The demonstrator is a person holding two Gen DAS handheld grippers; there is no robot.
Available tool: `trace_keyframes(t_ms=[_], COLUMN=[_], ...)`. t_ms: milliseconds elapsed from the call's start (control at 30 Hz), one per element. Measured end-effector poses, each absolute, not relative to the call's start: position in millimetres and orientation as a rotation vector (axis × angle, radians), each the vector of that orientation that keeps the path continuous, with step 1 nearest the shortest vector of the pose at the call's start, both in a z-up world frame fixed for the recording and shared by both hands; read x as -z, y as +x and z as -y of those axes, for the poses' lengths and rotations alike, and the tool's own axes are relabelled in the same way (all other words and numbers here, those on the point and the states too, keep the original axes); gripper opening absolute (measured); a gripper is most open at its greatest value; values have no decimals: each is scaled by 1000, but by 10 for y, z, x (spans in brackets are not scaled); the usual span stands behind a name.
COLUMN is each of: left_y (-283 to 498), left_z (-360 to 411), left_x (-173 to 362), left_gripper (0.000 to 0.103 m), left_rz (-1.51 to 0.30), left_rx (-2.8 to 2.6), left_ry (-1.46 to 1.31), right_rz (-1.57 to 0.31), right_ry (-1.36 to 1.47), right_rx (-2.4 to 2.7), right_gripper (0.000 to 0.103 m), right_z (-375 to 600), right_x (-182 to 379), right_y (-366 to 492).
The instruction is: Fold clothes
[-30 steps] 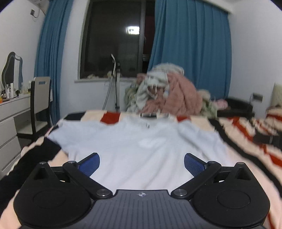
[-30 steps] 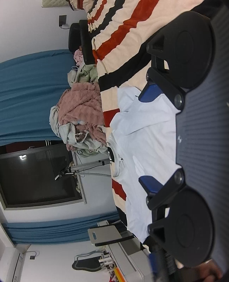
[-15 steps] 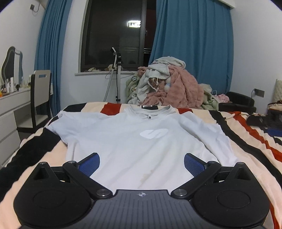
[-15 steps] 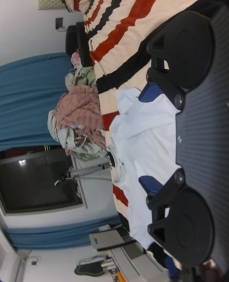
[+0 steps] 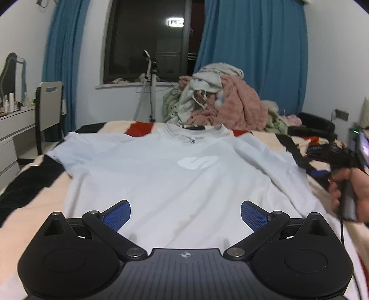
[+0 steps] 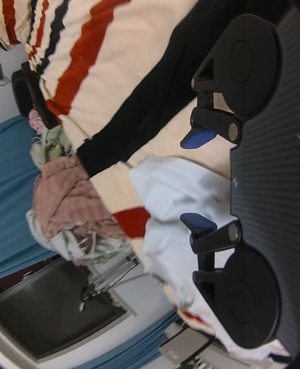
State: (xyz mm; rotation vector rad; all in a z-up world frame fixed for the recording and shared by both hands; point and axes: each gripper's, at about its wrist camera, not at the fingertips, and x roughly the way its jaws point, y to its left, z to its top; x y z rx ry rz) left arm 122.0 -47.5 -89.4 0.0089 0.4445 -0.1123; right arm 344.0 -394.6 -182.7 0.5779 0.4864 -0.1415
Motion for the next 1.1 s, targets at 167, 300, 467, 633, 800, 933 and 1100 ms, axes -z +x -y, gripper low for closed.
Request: trace_keyframes(t_ms=[167, 300, 467, 633, 800, 933, 1100], left_y=[1448, 1648, 1838, 1885, 1922, 1947, 1920], left_z=[509, 468, 423, 431, 404, 396, 371], left_x=[1156, 1301, 1433, 1480, 1488, 1480, 1441], left_gripper=[103, 103, 103, 103, 103, 103, 103], left_rz=[-503, -554, -580, -574, -580, -588, -597], left_rx=[138, 141, 130, 132, 134, 133, 119], left_ry=[9, -52, -97, -79, -85, -88, -94], right_rz=[-614, -584, -530, -574, -550, -472, -420], right_ry=[560, 295, -12, -19, 72, 122, 175], right_rx=[92, 131, 300, 325, 308, 233, 146], right_gripper=[21, 6, 6, 10, 87, 85, 85], right_z=[3938, 3808, 4004, 4239, 4148, 3896, 3517], right_x=[2113, 1829, 1374, 1475, 1466, 1184, 761], right_y=[4171, 4487, 4874, 5111, 4876, 4320, 3365])
